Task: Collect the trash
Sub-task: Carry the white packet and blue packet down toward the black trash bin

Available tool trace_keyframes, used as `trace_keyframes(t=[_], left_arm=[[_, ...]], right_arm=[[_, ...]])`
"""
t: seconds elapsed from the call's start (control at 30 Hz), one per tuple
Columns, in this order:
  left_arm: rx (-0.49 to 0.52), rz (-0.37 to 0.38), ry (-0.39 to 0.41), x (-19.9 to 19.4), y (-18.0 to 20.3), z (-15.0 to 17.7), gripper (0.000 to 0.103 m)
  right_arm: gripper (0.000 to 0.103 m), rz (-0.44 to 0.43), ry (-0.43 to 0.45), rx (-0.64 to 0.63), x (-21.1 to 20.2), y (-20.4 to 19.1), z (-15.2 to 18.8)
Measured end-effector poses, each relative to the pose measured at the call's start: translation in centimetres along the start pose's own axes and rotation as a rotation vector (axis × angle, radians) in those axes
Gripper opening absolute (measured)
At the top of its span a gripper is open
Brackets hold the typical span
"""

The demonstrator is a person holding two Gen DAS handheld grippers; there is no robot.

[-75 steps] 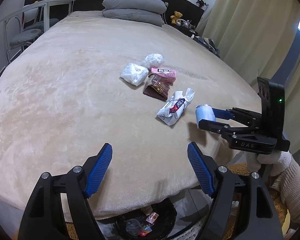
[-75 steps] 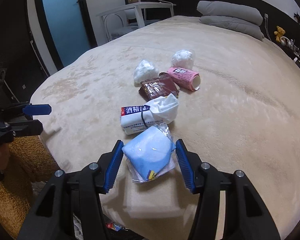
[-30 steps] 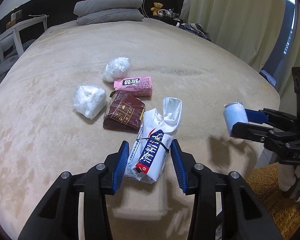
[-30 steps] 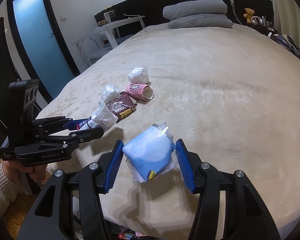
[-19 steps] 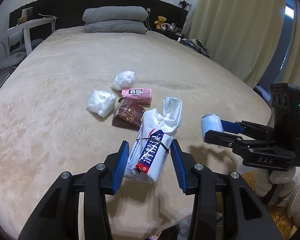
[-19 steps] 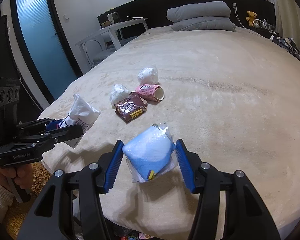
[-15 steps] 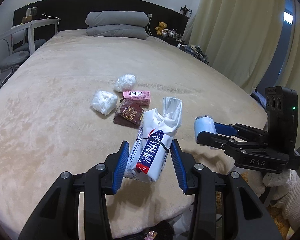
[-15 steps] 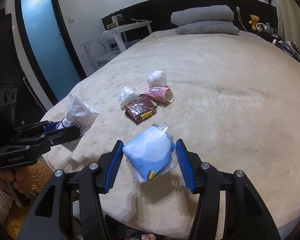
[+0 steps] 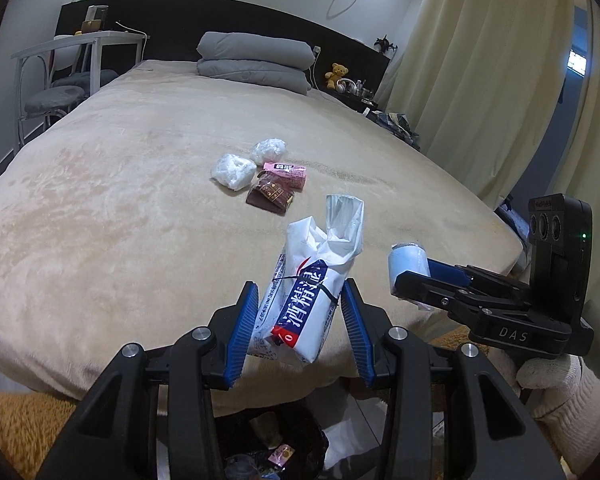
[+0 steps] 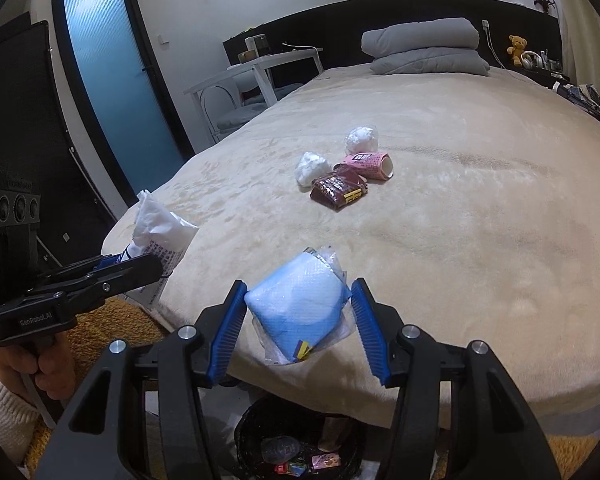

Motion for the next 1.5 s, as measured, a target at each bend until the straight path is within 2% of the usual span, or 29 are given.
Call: trace_keyframes(t=[0.43, 0.8, 1.03, 1.3, 1.5], left_arm=[[-0.002, -0.008, -0.024, -3.5, 0.8, 3.8, 0.042], [-0.004, -0.012, -0.127, -4.2, 1.7, 7.6, 0.042], [-0.025, -0.022, -0.231, -3.1, 1.7, 10.2, 0.042], [-0.082, -0.075, -0.457, 0.5, 0.2, 14.0, 0.042], [-0.104, -0.124, -0.561, 2.3, -0.7, 15.9, 0.042]], right_arm=[[0.054, -0.022, -0.001, 0.026, -4.0, -2.1, 3.2], [0.055, -0.075, -0.111, 0.078, -4.1, -3.8, 6.9], [0.055, -0.059, -0.212, 0.110, -2.5, -3.5, 9.1], [0.055, -0.008, -0.382, 0.244, 0.5, -1.3, 12.0], [0.055, 0.032, -0.492, 0.313, 2.9, -0.3, 14.1]])
Point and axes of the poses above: each gripper's, at about its wrist camera, not at the fingertips, and x roughly the way its jaws point, y to its right, z to its underside, the point moved 4 cm from there along x, roughly the way its jaws point, and after that the axes turned 12 degrees about y, right-handed, at the moved point
